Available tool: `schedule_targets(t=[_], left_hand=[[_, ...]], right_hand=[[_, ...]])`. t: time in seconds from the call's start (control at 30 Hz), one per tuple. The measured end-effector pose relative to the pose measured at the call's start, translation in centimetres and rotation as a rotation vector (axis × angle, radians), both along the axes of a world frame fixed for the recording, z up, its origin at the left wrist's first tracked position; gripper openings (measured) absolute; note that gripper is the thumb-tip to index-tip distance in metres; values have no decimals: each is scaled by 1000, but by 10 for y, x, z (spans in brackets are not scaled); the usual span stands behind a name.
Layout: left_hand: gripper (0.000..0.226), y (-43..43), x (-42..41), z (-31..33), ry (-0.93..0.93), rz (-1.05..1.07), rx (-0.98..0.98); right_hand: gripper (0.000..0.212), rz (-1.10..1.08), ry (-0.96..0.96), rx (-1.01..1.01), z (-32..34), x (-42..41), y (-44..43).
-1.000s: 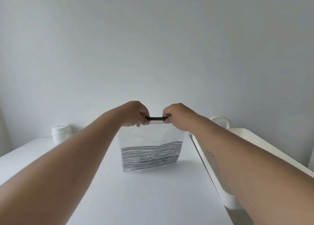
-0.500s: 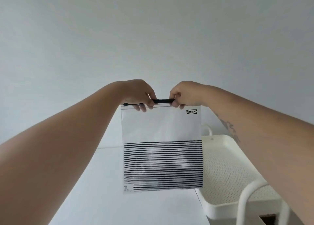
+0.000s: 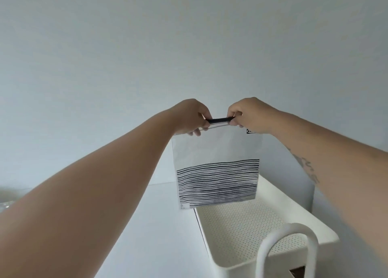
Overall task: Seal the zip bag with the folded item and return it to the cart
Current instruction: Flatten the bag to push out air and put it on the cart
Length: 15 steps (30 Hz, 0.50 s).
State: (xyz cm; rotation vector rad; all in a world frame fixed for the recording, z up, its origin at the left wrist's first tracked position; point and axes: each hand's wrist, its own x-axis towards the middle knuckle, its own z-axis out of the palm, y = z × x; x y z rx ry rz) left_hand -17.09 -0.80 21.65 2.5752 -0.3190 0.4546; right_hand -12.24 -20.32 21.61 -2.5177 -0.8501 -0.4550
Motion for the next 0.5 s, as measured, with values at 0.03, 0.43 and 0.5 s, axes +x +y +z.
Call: schedule_targets(t=[0.03,0.43,0.5], left_hand=[[13,-5,7,-2,9,-10,-2],[14,-43,97,-33,100,-62,-74],[15,-45,109,-36,87,-48,-61]], right_hand=[[11,-12,3,-14,-1,5,-5],[13,-93,62,-33,-34,89,-41],[11,-105,26,-2,-42,103,-41]])
